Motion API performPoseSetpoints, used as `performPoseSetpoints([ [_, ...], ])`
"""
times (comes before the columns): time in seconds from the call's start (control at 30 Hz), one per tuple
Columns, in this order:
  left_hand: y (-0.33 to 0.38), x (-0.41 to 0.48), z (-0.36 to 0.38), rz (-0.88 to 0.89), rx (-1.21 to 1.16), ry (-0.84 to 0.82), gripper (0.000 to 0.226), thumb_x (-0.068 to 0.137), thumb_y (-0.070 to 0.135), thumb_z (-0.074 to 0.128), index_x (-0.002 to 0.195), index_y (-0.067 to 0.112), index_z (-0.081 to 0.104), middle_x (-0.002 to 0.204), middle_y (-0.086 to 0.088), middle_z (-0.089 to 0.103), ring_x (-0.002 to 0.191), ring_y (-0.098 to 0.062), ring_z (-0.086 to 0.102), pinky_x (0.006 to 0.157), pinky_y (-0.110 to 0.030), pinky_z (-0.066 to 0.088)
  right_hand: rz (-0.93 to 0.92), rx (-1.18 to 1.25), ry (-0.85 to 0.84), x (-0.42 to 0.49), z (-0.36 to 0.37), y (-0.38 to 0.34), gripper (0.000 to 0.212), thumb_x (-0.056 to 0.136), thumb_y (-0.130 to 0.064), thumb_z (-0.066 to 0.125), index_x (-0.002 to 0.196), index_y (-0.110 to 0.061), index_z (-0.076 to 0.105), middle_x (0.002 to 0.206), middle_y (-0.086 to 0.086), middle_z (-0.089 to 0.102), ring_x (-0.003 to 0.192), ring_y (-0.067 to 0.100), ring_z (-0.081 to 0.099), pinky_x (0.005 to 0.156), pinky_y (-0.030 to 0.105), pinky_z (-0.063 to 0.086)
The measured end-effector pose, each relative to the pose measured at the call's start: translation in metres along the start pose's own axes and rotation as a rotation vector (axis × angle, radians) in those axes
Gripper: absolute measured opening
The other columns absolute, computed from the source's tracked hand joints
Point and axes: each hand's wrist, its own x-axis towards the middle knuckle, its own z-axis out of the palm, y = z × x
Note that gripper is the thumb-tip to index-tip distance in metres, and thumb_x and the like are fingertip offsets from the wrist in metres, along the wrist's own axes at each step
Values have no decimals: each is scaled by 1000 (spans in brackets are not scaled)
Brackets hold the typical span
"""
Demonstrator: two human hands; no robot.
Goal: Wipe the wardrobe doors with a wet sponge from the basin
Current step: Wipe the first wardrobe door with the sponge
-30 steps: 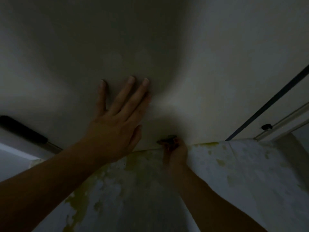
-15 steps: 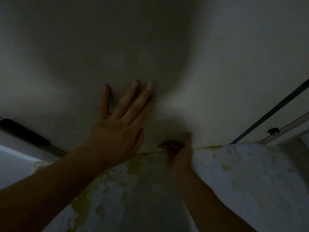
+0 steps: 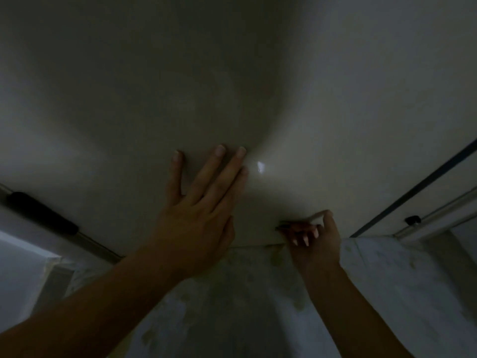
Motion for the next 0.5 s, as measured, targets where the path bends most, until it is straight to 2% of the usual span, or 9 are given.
performPoseSetpoints([
  [0.07, 5, -2, -8, -30, -44, -19, 79, 85, 30, 61, 155, 5, 37, 169, -12, 16, 158, -30, 9, 120, -70, 9, -9, -15, 28, -8, 4, -14, 31, 97, -43, 66, 103, -13, 61, 96, 3, 60, 98, 24, 64, 93, 46, 57],
  [0.1, 8, -2, -11, -44, -65, -35, 78, 84, 30, 62, 154, 5, 38, 169, -12, 16, 158, -30, 11, 119, -70, 12, -25, -33, 52, -15, 6, -21, 28, 96, -38, 68, 97, -12, 61, 99, 4, 60, 99, 22, 64, 89, 40, 58],
  [0.17, 14, -5, -18, -70, -104, -84, 76, 85, 30, 62, 152, 3, 42, 169, -14, 17, 157, -30, 13, 119, -70, 15, -61, 34, 41, -19, 8, -30, 18, 98, -28, 67, 92, -12, 61, 104, 5, 62, 92, 12, 63, 78, 24, 58],
  [0.23, 19, -6, -26, -95, -133, -139, 73, 86, 32, 61, 151, 3, 43, 169, -15, 17, 157, -31, 15, 119, -68, 15, -58, 53, -18, -22, 10, -39, 13, 102, -21, 62, 93, -11, 63, 101, 5, 66, 79, 7, 65, 64, 15, 55],
  [0.3, 24, -5, -35, -116, -175, -186, 71, 88, 34, 57, 151, 4, 43, 168, -16, 19, 156, -32, 17, 120, -66, 15, -90, -34, 10, -36, 6, -44, 19, 104, -17, 57, 92, -6, 66, 93, 9, 68, 72, 13, 68, 55, 20, 56],
  [0.33, 27, -3, -41, -130, -207, -200, 71, 90, 35, 55, 152, 3, 42, 168, -17, 21, 156, -32, 19, 120, -66, 16, -120, -94, 9, -48, 5, -48, 24, 105, -18, 54, 90, -4, 66, 91, 12, 67, 75, 20, 68, 56, 24, 57],
  [0.43, 36, 9, -68, -202, -335, -222, 69, 92, 37, 47, 152, 4, 40, 162, -17, 35, 152, -31, 32, 120, -63, 21, -126, -247, -104, -100, 4, -71, 46, 108, -22, 45, 70, -2, 62, 85, 24, 61, 83, 36, 64, 72, 31, 59],
  [0.5, 41, 19, -94, -245, -426, -228, 66, 92, 38, 44, 150, 5, 42, 153, -16, 47, 143, -30, 45, 118, -62, 27, -103, -306, -115, -138, 5, -92, 48, 107, -22, 45, 74, 5, 66, 87, 30, 65, 83, 35, 67, 77, 33, 57],
])
